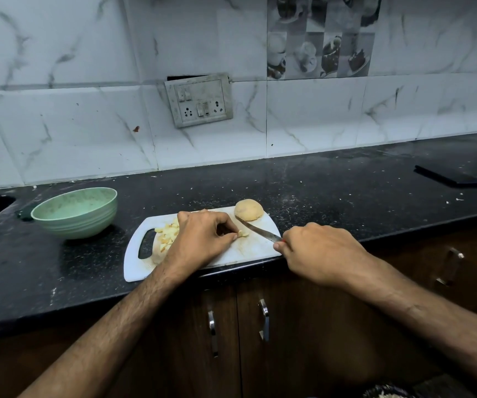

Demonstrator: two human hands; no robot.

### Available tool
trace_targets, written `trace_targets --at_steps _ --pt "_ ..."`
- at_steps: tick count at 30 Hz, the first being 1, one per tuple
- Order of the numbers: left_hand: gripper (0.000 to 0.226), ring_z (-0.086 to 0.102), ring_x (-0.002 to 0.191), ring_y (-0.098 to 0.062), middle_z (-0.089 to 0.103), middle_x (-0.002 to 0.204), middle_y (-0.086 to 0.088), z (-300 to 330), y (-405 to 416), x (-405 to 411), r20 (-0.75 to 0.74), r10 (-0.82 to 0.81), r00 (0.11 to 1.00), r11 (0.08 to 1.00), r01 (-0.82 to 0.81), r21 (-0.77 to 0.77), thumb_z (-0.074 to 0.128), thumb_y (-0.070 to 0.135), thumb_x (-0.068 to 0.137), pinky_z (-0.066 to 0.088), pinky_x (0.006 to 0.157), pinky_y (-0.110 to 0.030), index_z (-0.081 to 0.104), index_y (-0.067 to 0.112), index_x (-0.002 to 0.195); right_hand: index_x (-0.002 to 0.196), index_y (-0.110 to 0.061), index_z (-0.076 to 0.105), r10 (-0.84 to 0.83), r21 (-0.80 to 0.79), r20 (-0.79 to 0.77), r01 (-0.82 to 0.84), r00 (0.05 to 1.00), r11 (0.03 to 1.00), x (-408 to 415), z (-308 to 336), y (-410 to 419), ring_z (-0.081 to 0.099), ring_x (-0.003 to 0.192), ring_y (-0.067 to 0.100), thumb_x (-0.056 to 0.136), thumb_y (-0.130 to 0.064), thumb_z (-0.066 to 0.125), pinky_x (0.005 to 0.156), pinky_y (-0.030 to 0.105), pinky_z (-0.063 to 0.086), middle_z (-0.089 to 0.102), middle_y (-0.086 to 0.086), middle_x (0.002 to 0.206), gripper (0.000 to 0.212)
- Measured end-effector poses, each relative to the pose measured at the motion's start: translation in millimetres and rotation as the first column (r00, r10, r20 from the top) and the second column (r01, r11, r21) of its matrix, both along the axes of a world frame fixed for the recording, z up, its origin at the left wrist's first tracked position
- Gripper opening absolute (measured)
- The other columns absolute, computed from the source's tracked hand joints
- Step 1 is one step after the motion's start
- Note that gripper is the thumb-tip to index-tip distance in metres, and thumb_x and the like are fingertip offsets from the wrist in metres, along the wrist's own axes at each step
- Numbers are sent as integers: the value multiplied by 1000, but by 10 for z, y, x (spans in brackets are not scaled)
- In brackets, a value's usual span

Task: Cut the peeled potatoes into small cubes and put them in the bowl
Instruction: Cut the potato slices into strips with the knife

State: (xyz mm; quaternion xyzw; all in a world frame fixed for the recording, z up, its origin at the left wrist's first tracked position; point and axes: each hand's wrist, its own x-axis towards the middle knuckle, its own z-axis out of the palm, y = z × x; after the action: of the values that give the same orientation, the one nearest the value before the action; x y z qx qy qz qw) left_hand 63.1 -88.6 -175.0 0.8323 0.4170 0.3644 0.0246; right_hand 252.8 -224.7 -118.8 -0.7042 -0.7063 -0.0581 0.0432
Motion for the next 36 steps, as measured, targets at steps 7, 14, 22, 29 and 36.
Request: trace_targets --at_steps 7,14,22,29,36 --pt "14 62 85 6 71 77 25 -9 12 -13 21 -18 1000 999 19 -28 82 32 80 23 86 -34 70 33 73 109 -18 57 4 -46 7 -3 1000 999 -83 -33 4 60 104 31 103 -46 32 74 38 39 62 8 114 38" --pt "26 60 79 6 67 69 25 -13 -16 -7 23 -55 998 998 55 -9 82 24 77 26 91 -36 65 38 64 118 -16 53 3 -121 21 -1 1000 993 -190 -87 7 58 110 31 102 -40 36 77 38 36 59 9 122 34" --pt "14 58 88 10 67 75 32 12 -47 -65 21 -37 999 999 38 -24 81 25 81 28 94 -39 76 38 78 113 -18 58 54 2 158 -55 986 999 -189 -169 -80 62 101 30 104 -36 34 73 38 40 62 7 113 31" --pt "29 63 80 4 68 76 16 -3 -57 -81 77 -38 996 999 40 -21 85 27 77 30 94 -39 58 33 82 110 -19 57 14 3 16 -14 1000 1000 -115 -51 -35 60 104 31 104 -46 28 73 37 37 61 9 113 40" --pt "39 64 75 1 69 74 16 -22 -67 -91 56 -45 997 999 46 -16 79 17 80 26 88 -35 42 28 86 112 -17 57 33 -41 35 -31 999 999 -200 -83 -58 60 104 31 104 -45 29 73 36 36 61 9 116 40"
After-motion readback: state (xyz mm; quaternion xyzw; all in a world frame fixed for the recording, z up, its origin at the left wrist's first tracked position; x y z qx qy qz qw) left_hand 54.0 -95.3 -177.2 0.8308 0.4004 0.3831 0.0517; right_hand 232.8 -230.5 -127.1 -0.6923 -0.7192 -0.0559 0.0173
